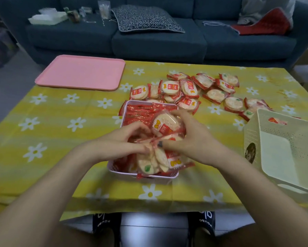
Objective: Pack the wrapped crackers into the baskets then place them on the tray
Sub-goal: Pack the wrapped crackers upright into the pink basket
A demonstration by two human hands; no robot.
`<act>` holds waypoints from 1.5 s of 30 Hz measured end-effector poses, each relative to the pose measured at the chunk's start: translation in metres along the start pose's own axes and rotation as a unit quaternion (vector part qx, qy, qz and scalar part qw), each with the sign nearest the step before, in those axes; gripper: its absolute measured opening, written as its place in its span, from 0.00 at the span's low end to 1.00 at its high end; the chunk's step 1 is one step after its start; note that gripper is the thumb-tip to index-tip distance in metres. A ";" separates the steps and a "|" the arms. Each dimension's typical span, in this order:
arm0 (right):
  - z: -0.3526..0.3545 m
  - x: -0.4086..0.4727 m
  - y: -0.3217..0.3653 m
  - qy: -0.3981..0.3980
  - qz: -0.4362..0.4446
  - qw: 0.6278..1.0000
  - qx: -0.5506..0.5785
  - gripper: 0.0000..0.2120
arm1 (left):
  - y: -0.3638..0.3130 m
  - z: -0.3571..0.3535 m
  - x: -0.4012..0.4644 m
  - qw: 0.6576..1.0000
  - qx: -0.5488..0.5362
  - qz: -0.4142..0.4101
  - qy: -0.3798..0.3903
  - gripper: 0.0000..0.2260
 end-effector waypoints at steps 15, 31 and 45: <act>0.014 0.022 -0.015 0.018 -0.047 0.993 0.109 0.30 | -0.016 0.023 0.024 0.943 0.281 -0.061 -0.170 0.15; 0.016 0.026 -0.010 0.029 -0.039 0.993 0.106 0.20 | -0.016 0.020 0.040 0.977 0.163 -0.080 -0.114 0.11; 0.021 0.025 -0.019 0.043 -0.095 0.977 0.188 0.18 | -0.013 0.016 0.049 0.991 0.118 -0.054 -0.031 0.12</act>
Point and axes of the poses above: each hand's wrist, its own x-axis towards the middle knuckle, its own z-axis out of the back of the hand, y = z × x, the point moved 4 cm from there along x, towards the middle knuckle, and after that the axes turned 7 degrees about y, right-handed, at the moved point
